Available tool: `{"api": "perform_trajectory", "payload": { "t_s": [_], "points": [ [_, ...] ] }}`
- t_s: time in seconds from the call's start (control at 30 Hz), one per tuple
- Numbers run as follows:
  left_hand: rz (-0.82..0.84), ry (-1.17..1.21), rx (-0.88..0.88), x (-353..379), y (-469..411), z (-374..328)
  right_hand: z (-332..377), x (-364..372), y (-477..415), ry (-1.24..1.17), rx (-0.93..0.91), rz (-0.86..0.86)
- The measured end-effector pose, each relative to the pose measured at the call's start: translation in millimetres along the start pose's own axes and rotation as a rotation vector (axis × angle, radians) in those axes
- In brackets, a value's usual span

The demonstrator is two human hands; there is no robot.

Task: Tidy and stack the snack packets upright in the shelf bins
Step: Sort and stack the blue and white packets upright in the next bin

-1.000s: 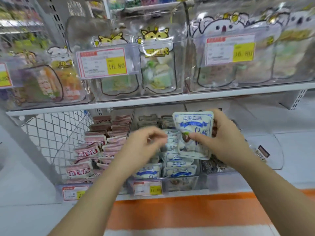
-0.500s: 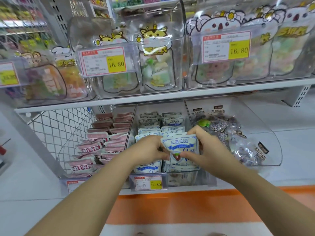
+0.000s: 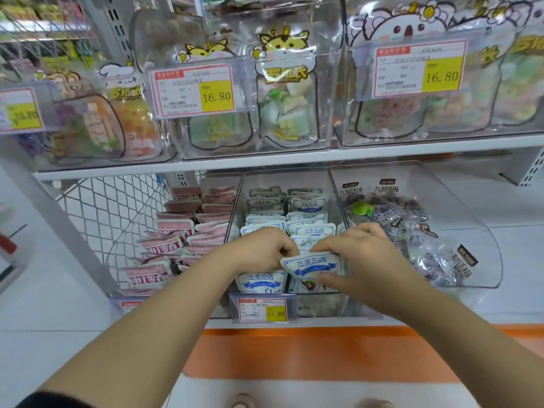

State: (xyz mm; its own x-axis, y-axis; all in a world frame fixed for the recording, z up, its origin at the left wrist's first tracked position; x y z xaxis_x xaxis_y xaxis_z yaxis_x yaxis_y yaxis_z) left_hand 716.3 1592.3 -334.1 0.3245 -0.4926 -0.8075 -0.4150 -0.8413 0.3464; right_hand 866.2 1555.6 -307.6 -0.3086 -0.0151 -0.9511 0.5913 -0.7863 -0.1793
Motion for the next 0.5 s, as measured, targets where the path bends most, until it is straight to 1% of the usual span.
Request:
{"api": "perform_trajectory", "payload": {
  "t_s": [0.07, 0.1, 0.2, 0.27, 0.3, 0.37, 0.43, 0.5],
  "points": [
    [-0.004, 0.009, -0.012, 0.2, 0.1, 0.5, 1.2, -1.4, 0.0, -0.057, -0.057, -0.065],
    [-0.011, 0.027, -0.017, 0.1, -0.2, 0.4, 2.3, -0.3, -0.7, -0.031, -0.068, -0.056],
    [-0.036, 0.089, -0.034, -1.1, -0.5, -0.5, 4.0, 9.6, -1.3, 0.100, -0.075, 0.050],
    [-0.036, 0.082, -0.036, -2.2, -0.3, -1.8, 3.9, 15.7, -2.9, 0.160, -0.101, 0.072],
    [-0.031, 0.069, -0.033, -2.4, -0.3, -3.6, 3.5, 17.8, -2.2, 0.180, -0.120, 0.043],
    [-0.007, 0.054, -0.022, -2.0, -0.6, -7.8, 5.7, 22.4, -0.9, 0.186, -0.121, 0.063],
    [0.015, 0.049, -0.023, -1.6, -1.8, -10.6, 10.6, 25.8, -3.4, 0.264, -0.141, 0.056],
    [0.017, 0.054, -0.029, -0.9, -2.5, -11.2, 14.3, 30.9, -7.9, 0.322, -0.151, 0.094]
  ]
}}
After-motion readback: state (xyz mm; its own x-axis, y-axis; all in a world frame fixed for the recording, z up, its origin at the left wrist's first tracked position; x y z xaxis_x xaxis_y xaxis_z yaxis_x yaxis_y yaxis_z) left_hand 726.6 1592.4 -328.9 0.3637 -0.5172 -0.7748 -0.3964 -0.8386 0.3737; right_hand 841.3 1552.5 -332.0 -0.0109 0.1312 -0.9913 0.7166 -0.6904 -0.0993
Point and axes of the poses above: each hand's wrist, its own y-axis away from the middle knuckle, its own x-axis out of the palm, z = x × y, the point moved 5 cm from there along -y, towards the middle knuckle, and after that the axes turned 6 degrees about z, right-handed, at the moved point
